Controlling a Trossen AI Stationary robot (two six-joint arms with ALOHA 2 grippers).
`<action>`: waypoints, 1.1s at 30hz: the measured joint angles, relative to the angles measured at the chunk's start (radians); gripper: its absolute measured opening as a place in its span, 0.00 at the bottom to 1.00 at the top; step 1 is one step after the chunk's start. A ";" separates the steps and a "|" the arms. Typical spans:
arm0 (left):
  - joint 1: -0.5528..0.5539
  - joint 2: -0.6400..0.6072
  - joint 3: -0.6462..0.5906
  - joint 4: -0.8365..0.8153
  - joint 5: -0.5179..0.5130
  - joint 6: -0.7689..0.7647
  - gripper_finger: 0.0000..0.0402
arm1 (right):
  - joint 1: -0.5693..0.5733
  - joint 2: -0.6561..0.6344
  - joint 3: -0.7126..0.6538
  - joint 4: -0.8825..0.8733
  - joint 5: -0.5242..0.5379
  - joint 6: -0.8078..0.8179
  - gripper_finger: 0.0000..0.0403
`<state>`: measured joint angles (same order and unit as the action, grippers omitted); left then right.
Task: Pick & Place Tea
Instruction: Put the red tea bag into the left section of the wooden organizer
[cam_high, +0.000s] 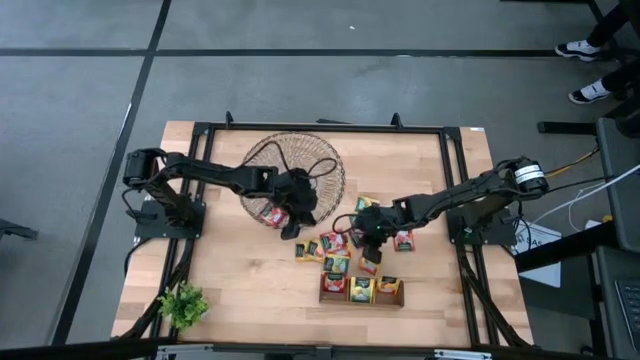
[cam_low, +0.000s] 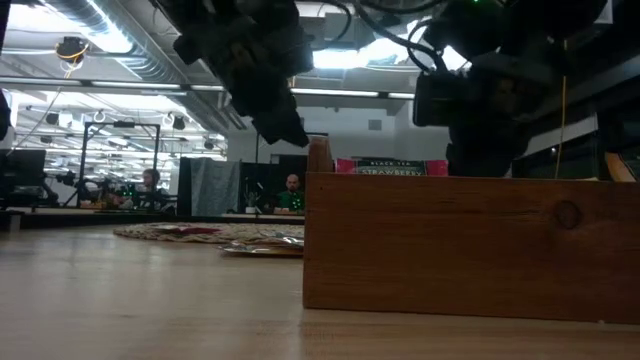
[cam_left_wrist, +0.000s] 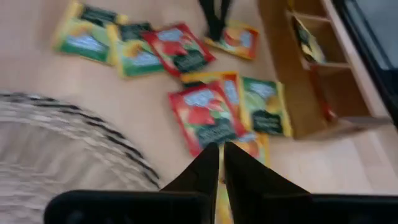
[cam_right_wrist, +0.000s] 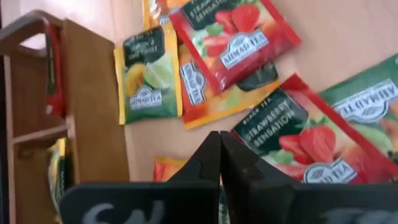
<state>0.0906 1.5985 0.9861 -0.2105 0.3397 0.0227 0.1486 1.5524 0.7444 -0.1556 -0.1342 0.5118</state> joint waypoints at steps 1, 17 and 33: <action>-0.006 0.000 -0.001 -0.002 0.002 0.000 0.05 | 0.000 0.000 0.000 -0.012 0.000 0.000 0.02; 0.003 0.122 0.063 0.124 -0.076 0.069 0.05 | -0.081 0.000 -0.001 -0.138 0.036 0.042 0.01; 0.117 0.157 0.091 0.124 0.112 -0.257 0.05 | -0.084 0.061 -0.054 -0.005 0.051 0.112 0.01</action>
<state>0.2080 1.7556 1.0767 -0.0869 0.4515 -0.2346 0.0644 1.6135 0.6903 -0.1605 -0.0833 0.6239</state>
